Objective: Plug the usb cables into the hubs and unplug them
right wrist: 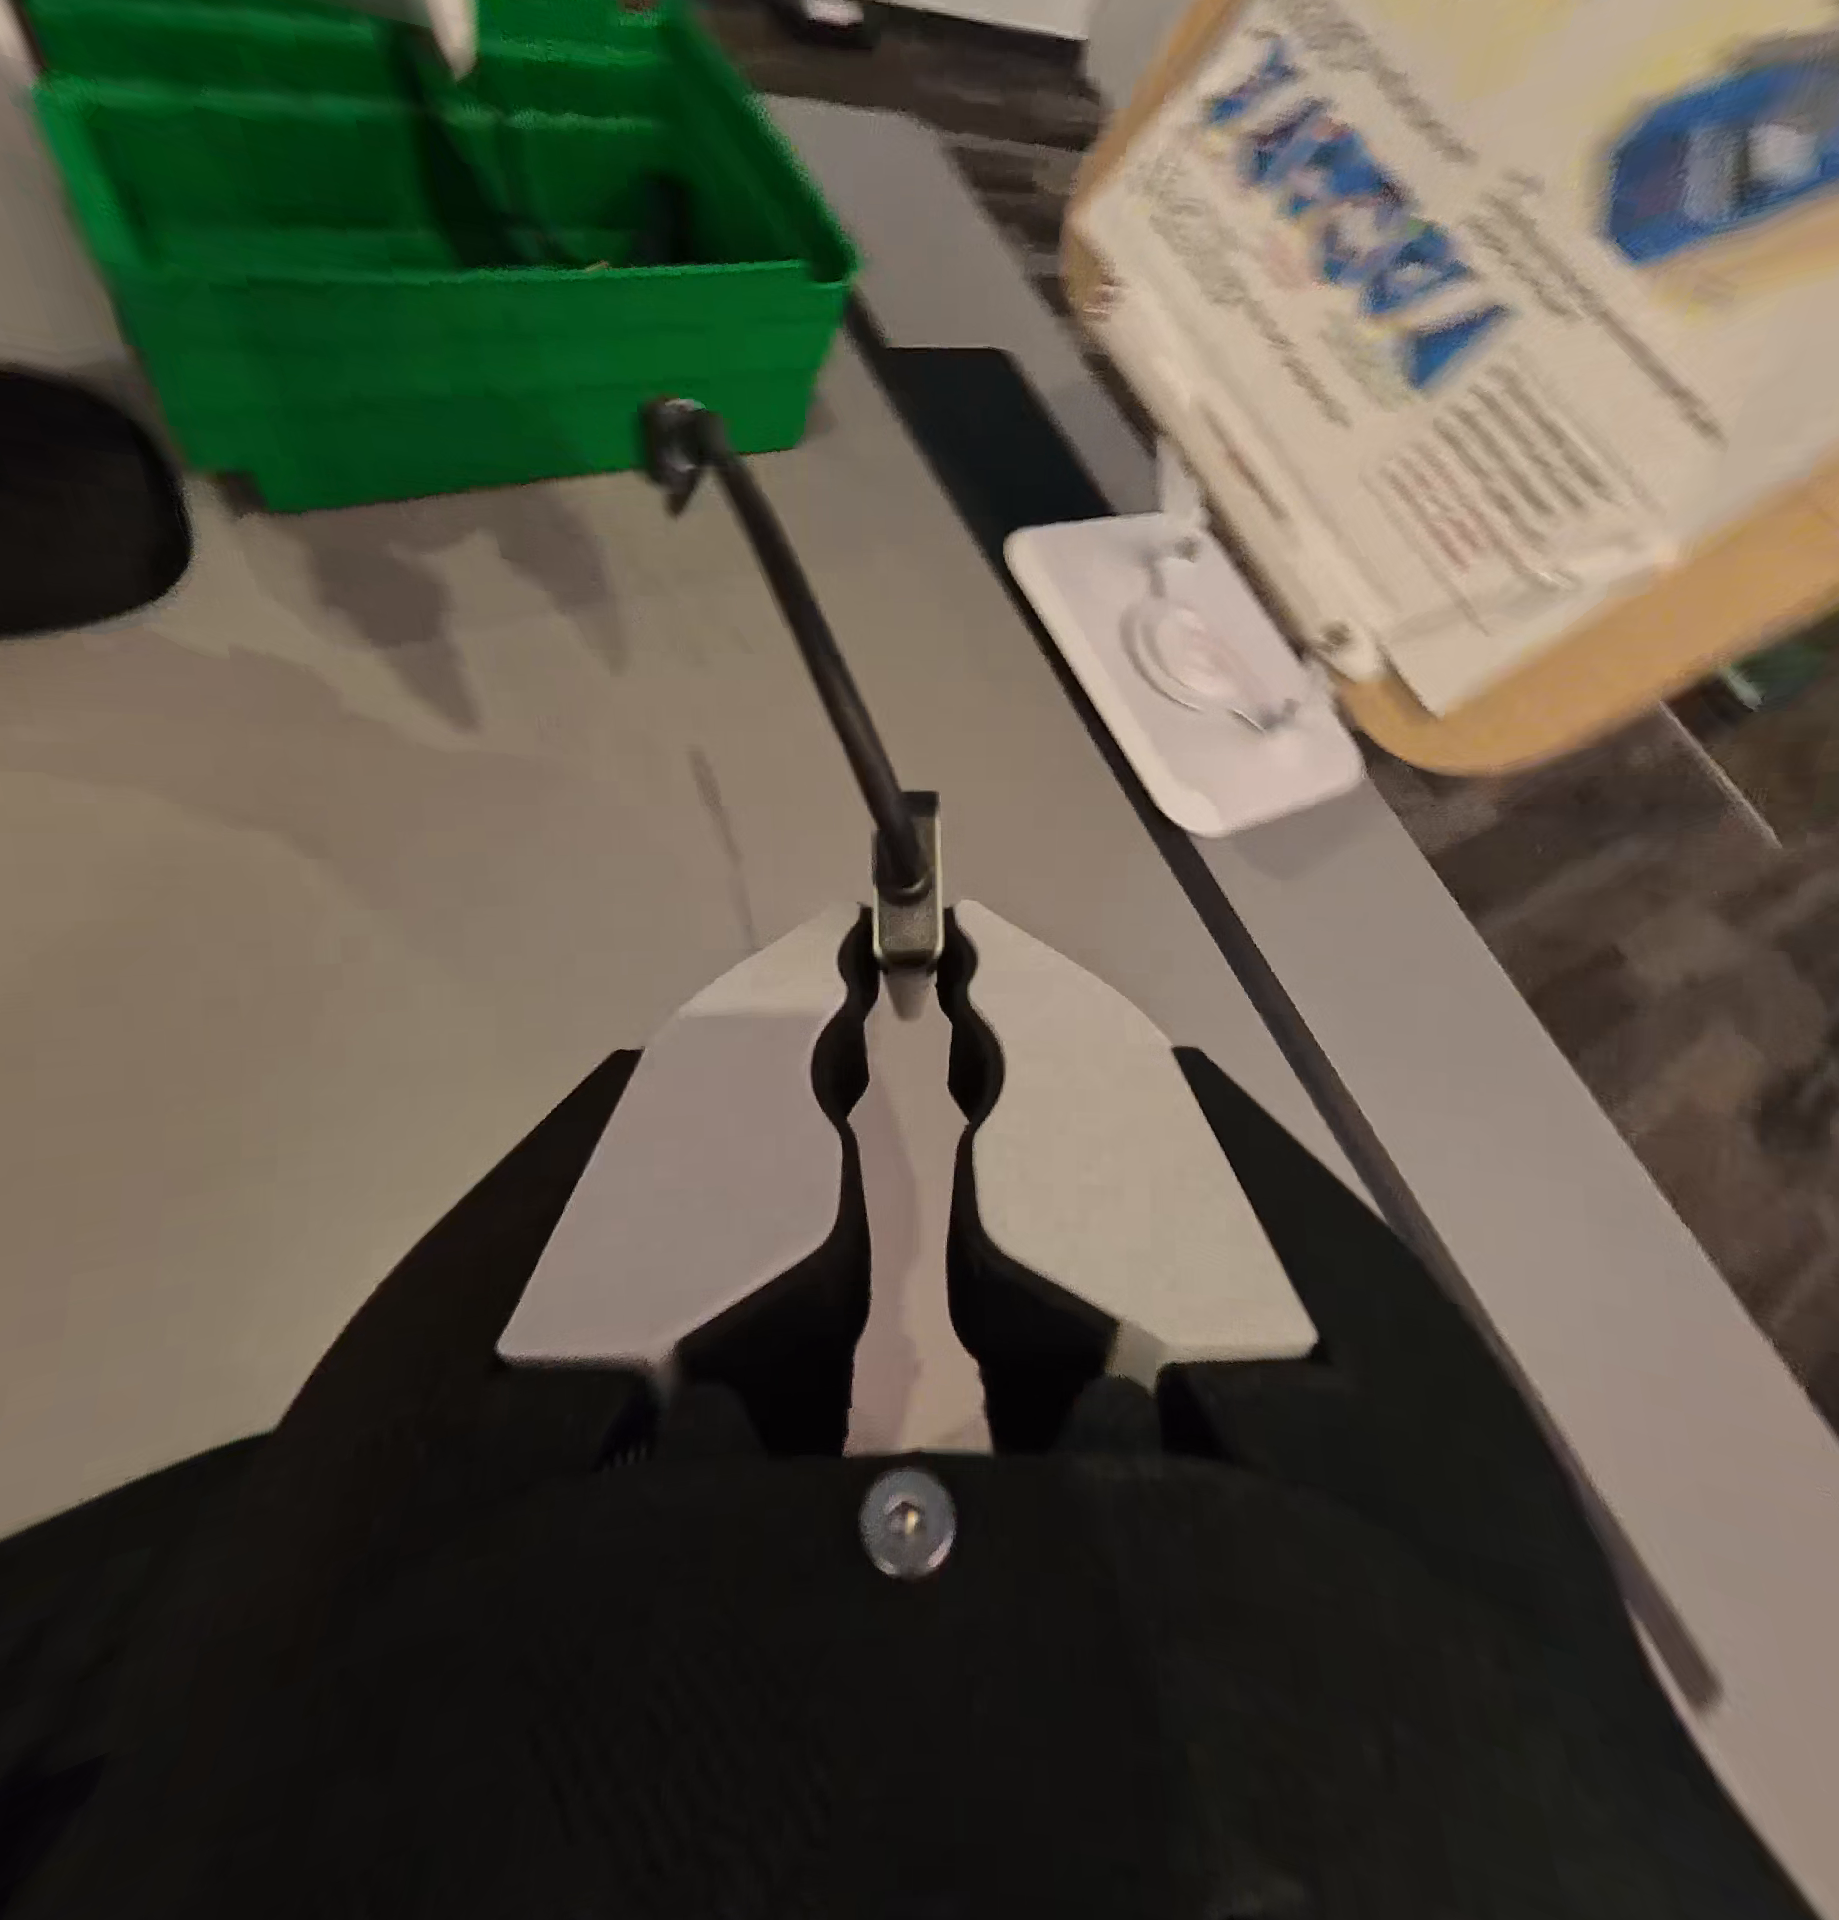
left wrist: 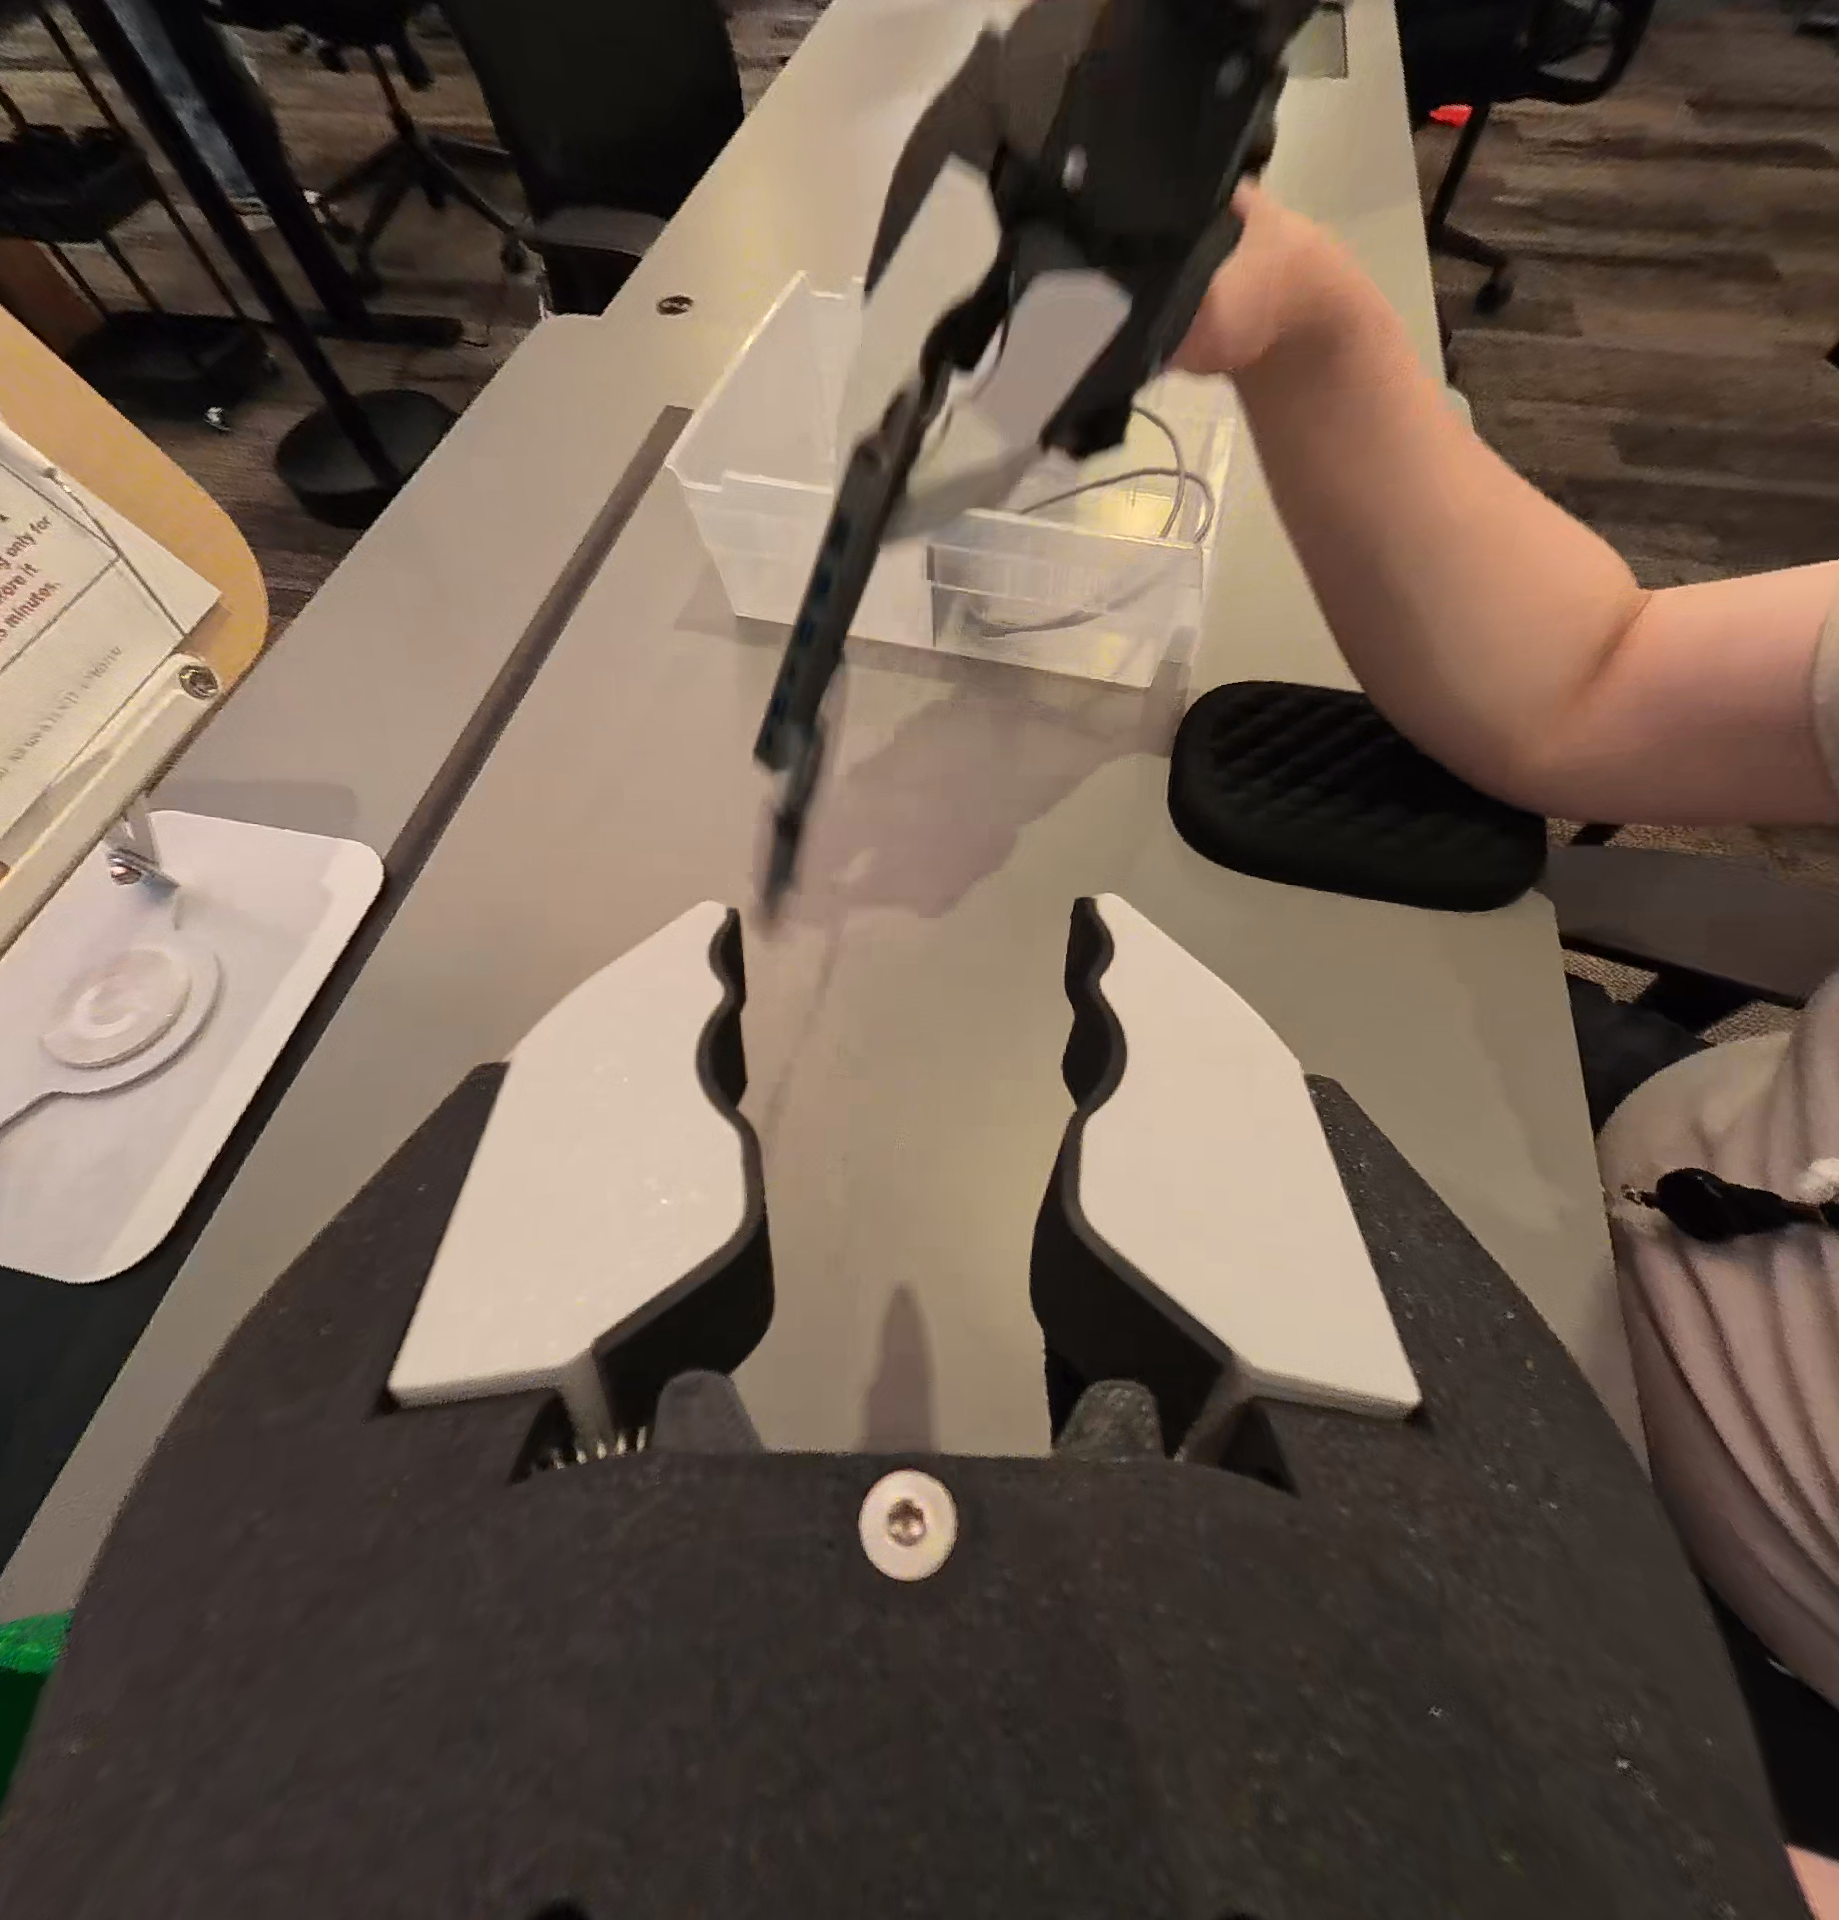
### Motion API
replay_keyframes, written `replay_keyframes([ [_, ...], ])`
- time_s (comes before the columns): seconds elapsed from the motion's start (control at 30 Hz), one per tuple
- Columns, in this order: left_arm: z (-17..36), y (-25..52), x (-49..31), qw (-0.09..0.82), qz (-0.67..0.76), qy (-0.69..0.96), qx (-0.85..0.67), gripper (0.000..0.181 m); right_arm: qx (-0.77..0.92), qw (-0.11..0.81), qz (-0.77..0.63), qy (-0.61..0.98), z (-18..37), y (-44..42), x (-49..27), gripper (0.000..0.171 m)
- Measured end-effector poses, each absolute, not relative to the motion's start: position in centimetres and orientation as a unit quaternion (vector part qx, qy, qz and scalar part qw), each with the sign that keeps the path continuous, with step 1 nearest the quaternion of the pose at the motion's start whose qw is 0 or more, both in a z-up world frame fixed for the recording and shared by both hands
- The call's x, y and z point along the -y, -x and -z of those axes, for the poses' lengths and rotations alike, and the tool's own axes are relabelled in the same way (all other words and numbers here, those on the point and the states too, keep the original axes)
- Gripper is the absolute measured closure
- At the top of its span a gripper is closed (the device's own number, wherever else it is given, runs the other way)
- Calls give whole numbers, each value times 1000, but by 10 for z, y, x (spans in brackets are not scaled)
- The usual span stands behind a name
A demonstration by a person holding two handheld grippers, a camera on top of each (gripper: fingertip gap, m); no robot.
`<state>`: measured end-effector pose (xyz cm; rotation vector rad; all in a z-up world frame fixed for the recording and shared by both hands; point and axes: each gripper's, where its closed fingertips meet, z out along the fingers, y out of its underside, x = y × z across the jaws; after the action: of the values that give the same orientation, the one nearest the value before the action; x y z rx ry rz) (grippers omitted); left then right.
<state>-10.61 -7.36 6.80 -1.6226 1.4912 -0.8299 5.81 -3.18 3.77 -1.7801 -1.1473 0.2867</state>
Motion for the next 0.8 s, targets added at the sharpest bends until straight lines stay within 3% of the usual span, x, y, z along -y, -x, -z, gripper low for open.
replay_keyframes([
  [0.03,-66,104,74,380,323,637,-588,123,439,493,-120,742,-49,-79,35,160],
  [0.33,-32,79,81,328,278,649,-628,125,222,576,-124,777,-93,-235,104,160],
  [0.57,-24,72,82,319,268,652,-633,128,130,576,-152,792,-61,-286,76,160],
  [0.8,-24,78,73,326,260,662,-622,129,209,555,52,803,-31,-294,24,160],
])
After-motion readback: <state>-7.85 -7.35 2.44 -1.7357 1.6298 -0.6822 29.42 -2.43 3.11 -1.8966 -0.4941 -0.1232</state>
